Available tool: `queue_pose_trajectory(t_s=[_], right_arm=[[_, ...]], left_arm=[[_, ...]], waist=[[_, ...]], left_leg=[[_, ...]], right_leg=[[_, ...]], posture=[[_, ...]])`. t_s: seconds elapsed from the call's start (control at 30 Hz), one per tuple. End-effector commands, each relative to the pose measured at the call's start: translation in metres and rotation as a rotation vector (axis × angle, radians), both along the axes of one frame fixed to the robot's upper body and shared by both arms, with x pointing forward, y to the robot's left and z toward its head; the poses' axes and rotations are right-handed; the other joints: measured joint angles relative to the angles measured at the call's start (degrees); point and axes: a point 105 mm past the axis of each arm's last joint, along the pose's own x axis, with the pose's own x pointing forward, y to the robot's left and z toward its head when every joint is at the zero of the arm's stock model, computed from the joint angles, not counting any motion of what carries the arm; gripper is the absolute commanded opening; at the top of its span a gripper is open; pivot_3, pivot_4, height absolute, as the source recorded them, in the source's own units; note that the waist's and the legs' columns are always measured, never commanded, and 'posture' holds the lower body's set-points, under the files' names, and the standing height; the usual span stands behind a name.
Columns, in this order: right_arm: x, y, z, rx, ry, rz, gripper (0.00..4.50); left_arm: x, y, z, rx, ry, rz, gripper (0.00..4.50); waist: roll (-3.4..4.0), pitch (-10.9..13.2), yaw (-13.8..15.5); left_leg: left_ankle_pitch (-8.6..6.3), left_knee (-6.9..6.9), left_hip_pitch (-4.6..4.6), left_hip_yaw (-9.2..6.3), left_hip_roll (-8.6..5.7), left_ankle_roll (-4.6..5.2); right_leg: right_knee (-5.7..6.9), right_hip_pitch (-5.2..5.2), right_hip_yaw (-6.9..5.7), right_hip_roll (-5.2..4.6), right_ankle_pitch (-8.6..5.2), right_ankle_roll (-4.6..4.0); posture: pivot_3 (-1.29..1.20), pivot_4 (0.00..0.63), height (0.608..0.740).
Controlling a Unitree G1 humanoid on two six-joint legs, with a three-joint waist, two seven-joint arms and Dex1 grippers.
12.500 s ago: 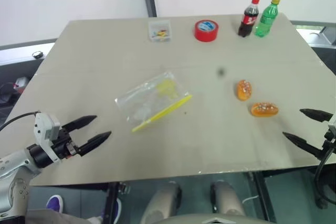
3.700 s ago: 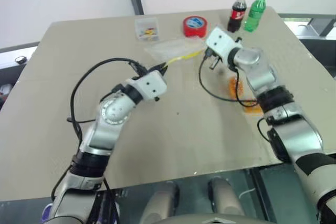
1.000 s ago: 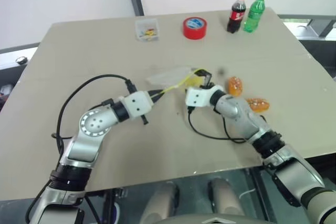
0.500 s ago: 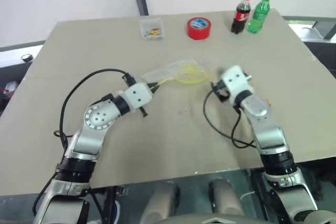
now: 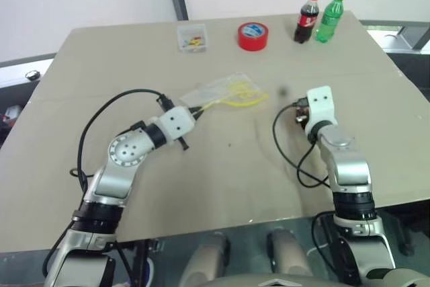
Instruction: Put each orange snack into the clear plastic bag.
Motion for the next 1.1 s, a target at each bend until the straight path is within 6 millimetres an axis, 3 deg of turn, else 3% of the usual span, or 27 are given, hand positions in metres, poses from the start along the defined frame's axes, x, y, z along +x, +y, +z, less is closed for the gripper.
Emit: queue_pose_trajectory(t_s=[0.03,0.27,0.37,0.47,0.63,0.77,0.9,0.97,1.1], right_arm=[[-0.002,0.013,0.017,-0.033,-0.094,0.088,1.59],[-0.025,0.079,0.051,0.026,-0.213,0.446,1.59],[-0.031,0.103,0.054,0.042,-0.210,0.547,1.59],[-0.029,0.113,0.050,0.049,-0.183,0.581,1.59],[-0.016,0.118,0.040,0.082,-0.119,0.585,1.59],[-0.004,0.122,0.035,0.267,-0.008,0.597,1.59],[0.001,0.136,0.039,0.591,0.116,0.634,1.59],[0.006,0.139,0.036,0.668,0.150,0.606,1.59],[0.015,0.143,0.022,0.522,0.086,0.553,1.59]], left_arm=[[0.000,-0.001,0.013,-0.016,-0.053,-0.007,0.00],[-0.002,-0.004,0.016,-0.036,-0.049,-0.027,0.00],[-0.005,-0.008,0.018,-0.045,-0.051,-0.049,0.00],[-0.011,-0.015,0.021,-0.058,-0.056,-0.094,0.00],[-0.039,-0.031,0.015,-0.043,-0.015,-0.232,0.00],[-0.052,-0.027,-0.002,0.033,0.050,-0.281,0.00],[-0.053,-0.020,-0.008,0.043,0.091,-0.271,0.00],[-0.052,-0.019,-0.008,0.040,0.093,-0.266,0.00],[-0.047,-0.017,-0.005,0.013,0.084,-0.226,0.00]], waist=[[0.00,0.00,0.01],[0.00,0.00,-0.08],[0.00,0.00,0.01],[0.00,0.00,0.10],[0.00,0.00,0.00],[0.03,0.01,-0.14],[0.04,0.02,-0.13],[0.04,0.02,-0.06],[0.05,0.02,-0.04]], left_leg=[[0.00,0.00,0.00,0.00,0.00,0.00],[0.00,0.00,0.00,0.00,0.01,0.00],[0.00,0.00,0.00,-0.01,0.01,0.00],[0.00,0.02,0.00,-0.03,0.01,0.00],[0.00,0.00,-0.02,-0.03,0.00,0.00],[0.00,-0.05,0.01,-0.02,0.07,0.00],[0.00,-0.06,0.01,-0.02,0.11,0.00],[0.00,-0.06,0.01,-0.03,0.11,0.00],[0.00,-0.07,0.00,-0.02,0.11,0.00]], right_leg=[[0.00,0.00,0.00,0.00,0.00,0.00],[0.00,0.00,0.00,0.00,0.00,0.00],[0.00,0.00,-0.01,0.00,0.00,0.00],[-0.01,0.01,-0.02,0.00,0.00,0.00],[-0.05,0.01,-0.02,-0.02,0.00,0.00],[-0.04,0.00,-0.02,0.04,0.02,-0.04],[-0.06,0.00,-0.02,0.06,0.04,-0.06],[-0.07,0.00,-0.03,0.07,0.04,-0.07],[-0.10,0.00,-0.03,0.06,0.05,-0.08]], posture=[[0.00,0.150,0.740],[0.00,0.150,0.740],[0.00,0.150,0.740],[0.00,0.150,0.740],[0.00,0.150,0.740],[0.00,0.150,0.740],[0.00,0.150,0.740],[0.00,0.150,0.740],[0.00,0.150,0.740]])
